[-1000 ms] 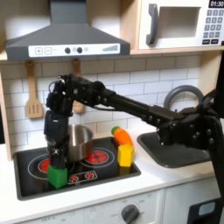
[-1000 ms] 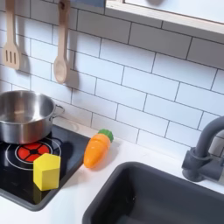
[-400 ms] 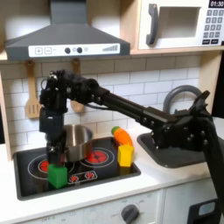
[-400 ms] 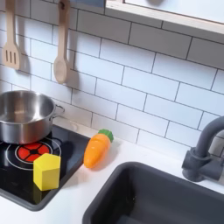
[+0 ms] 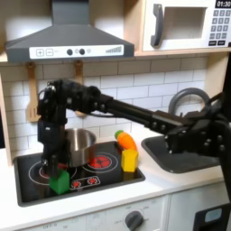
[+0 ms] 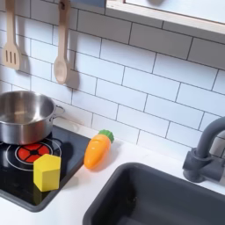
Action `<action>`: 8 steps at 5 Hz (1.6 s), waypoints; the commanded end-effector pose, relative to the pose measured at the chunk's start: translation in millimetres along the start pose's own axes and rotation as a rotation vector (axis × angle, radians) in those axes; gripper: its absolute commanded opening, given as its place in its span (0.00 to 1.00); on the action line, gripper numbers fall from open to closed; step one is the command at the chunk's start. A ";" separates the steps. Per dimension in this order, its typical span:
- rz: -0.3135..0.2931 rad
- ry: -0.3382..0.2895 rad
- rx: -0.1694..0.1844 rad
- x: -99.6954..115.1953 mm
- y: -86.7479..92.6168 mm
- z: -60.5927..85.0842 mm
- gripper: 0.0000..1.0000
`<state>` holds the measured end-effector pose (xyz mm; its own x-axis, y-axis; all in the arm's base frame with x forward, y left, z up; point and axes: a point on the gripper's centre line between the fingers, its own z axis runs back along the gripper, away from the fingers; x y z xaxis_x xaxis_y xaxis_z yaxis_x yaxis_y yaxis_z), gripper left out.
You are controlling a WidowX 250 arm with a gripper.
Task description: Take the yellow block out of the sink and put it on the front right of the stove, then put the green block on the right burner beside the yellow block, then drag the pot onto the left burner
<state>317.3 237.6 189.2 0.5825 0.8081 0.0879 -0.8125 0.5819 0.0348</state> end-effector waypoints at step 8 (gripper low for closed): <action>-0.273 0.042 -0.026 -9.0 11.4 -15.6 1.00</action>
<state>302.4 238.0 175.8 0.7806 0.6235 0.0436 -0.6249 0.7801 0.0313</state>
